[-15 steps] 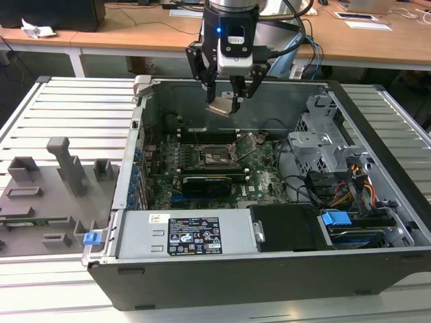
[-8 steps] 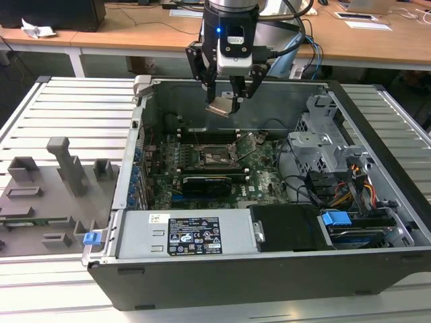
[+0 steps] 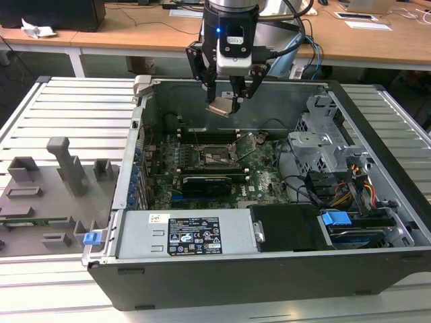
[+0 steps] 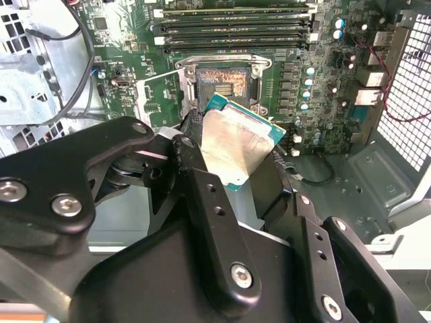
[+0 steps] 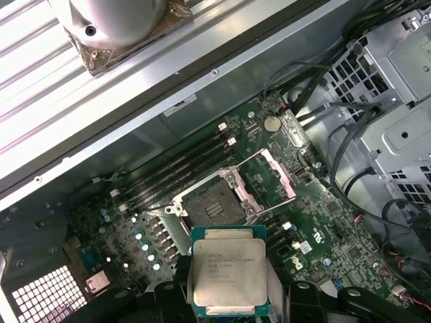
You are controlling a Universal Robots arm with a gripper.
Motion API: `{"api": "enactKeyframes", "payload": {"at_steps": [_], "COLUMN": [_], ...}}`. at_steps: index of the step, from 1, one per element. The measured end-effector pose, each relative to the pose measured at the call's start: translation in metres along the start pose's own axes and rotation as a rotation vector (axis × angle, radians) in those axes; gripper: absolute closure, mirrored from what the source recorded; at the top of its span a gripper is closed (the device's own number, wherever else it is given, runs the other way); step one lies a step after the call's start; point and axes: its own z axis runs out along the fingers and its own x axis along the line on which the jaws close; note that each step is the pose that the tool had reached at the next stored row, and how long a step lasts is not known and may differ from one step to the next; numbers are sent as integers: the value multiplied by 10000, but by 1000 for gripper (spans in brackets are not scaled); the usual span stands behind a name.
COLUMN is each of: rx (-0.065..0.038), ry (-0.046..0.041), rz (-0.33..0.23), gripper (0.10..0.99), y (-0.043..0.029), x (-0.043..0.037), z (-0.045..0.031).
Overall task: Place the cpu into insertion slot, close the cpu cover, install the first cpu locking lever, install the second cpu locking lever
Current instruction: 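Place the cpu into insertion slot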
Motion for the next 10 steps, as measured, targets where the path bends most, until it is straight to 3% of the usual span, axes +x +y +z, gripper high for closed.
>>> {"api": "enactKeyframes", "payload": {"at_steps": [10], "rx": [-2], "ry": [-8], "rz": [93], "gripper": [561], "y": [0], "x": [0], "z": [2]}}
